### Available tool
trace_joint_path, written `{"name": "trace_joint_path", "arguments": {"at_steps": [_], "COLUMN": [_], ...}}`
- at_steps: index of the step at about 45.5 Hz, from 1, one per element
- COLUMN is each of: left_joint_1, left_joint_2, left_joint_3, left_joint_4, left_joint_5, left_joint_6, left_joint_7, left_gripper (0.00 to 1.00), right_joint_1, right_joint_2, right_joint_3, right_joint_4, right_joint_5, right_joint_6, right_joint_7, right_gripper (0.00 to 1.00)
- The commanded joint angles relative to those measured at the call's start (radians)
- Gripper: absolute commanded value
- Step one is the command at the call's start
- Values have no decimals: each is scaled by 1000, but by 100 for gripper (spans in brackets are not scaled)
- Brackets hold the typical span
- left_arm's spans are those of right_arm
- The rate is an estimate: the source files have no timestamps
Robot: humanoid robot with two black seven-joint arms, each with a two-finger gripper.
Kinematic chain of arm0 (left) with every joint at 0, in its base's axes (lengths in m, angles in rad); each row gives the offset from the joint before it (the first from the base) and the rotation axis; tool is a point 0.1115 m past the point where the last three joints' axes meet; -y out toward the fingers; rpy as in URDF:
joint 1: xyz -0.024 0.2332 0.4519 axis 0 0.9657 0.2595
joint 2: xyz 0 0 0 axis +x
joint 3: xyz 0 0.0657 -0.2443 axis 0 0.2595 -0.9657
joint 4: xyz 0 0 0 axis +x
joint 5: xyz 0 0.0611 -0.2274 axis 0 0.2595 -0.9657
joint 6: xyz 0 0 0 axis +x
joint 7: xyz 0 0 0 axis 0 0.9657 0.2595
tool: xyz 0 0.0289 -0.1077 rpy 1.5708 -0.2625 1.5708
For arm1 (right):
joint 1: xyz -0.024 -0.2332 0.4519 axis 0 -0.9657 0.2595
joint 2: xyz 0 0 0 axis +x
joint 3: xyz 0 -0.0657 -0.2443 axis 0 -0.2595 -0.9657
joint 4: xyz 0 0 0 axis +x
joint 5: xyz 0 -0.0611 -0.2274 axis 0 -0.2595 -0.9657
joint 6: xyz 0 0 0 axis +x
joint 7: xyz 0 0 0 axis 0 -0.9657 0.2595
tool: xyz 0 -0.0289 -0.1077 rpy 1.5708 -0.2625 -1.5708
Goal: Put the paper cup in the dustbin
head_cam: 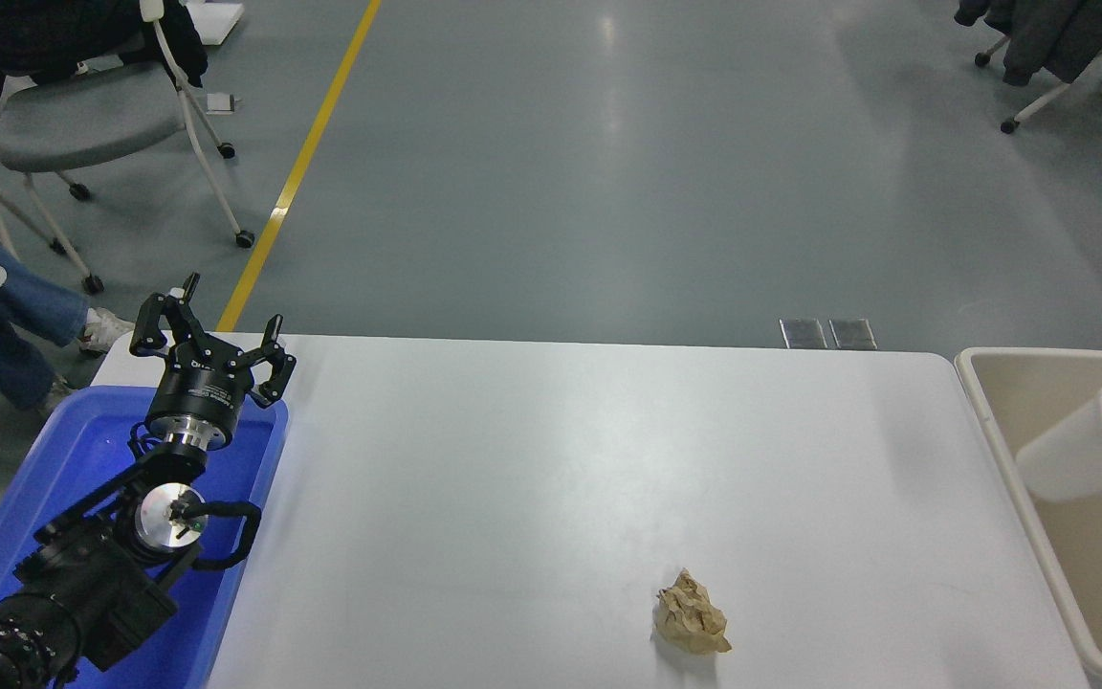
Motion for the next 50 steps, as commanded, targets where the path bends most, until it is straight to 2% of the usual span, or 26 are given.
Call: {"name": "trace_joint_path", "arguments": {"at_steps": [1,10,22,33,50], "left_joint_1": [0,0,0,0,0], "left_joint_2": [1,1,0,1,0], "left_joint_3": [0,0,0,0,0], "left_joint_4": [0,0,0,0,0], "left_joint_5": [0,0,0,0,0], "left_joint_6": [0,0,0,0,0], "left_joint_7": [0,0,0,0,0], "left_gripper": [100,100,100,100,100], "right_joint_1": [128,117,22,-176,-441], "right_joint_2": [12,11,31,117,359], "right_joint_3": [-1,-11,-79,-88,-70], "right_joint_4": [1,-58,-163,-348,-704], "right_joint_5": [2,-9,19,250,630], "right_joint_6": [89,59,-168,-392,-577], "right_joint_7": [0,-2,-5,-8,0], "right_gripper": [0,0,0,0,0]}}
